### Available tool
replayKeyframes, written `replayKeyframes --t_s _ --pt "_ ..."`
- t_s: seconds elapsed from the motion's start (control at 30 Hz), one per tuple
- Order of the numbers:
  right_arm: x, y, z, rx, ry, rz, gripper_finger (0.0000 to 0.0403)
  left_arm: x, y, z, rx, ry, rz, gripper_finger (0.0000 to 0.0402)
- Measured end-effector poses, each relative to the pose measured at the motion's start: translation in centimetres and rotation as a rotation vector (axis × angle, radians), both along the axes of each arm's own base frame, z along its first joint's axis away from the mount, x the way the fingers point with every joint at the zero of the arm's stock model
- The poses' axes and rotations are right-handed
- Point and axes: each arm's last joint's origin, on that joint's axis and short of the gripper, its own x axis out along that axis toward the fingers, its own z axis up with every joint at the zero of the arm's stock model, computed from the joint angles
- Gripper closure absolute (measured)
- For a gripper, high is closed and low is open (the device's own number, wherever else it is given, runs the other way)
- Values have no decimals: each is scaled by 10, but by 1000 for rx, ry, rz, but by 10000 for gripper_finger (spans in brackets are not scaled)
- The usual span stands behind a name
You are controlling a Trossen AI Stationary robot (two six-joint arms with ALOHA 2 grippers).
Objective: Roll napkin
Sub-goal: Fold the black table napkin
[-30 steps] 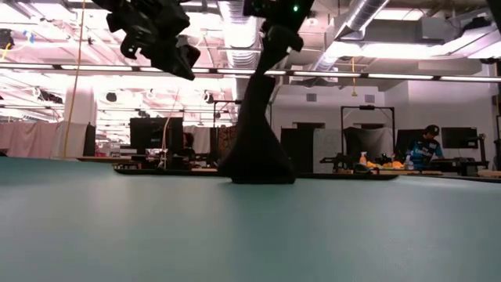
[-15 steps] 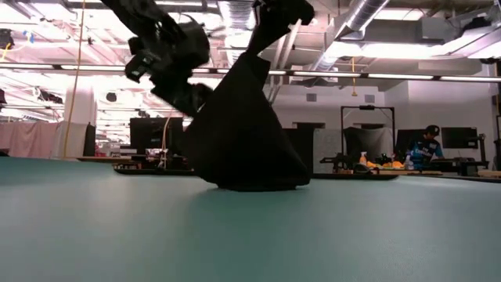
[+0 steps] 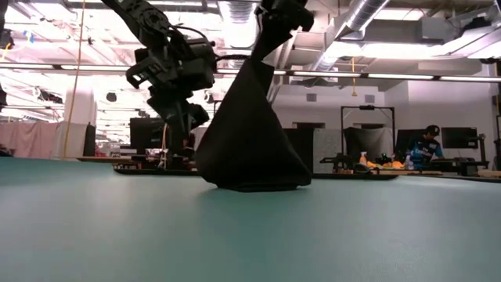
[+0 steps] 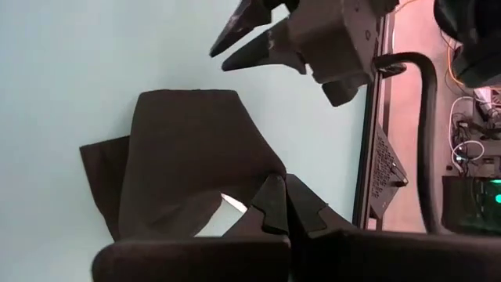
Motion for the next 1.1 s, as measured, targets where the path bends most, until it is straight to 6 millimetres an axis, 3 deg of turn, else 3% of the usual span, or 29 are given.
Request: replayKeyframes --t_s 0.13,0.27,0.4,0.5,0.6,0.7,0.8,0.93,1.1 --pt "0 -5 0 0 0 -13 403 1 -5 10 124 -28 -6 345" --pt "0 -10 0 0 1 -25 403 -12 -16 59 359 -208 0 375" --pt "-1 -10 0 0 7 -27 403 -46 -28 120 510 -485 96 398" --pt "-1 -12 0 0 7 -32 403 -82 -43 137 517 -653 138 399" --pt "0 -12 0 0 6 -32 403 -110 -58 117 457 -758 137 400" --pt "0 -12 0 1 2 -32 403 -122 -65 84 384 -893 138 400" --pt "1 -11 1 1 -13 -31 403 -125 -67 45 369 -972 164 400" --pt "2 -11 2 4 -34 -31 402 -126 -63 0 385 -935 319 392" --pt "2 -11 2 4 -34 -30 402 -123 -61 -19 397 -890 306 356"
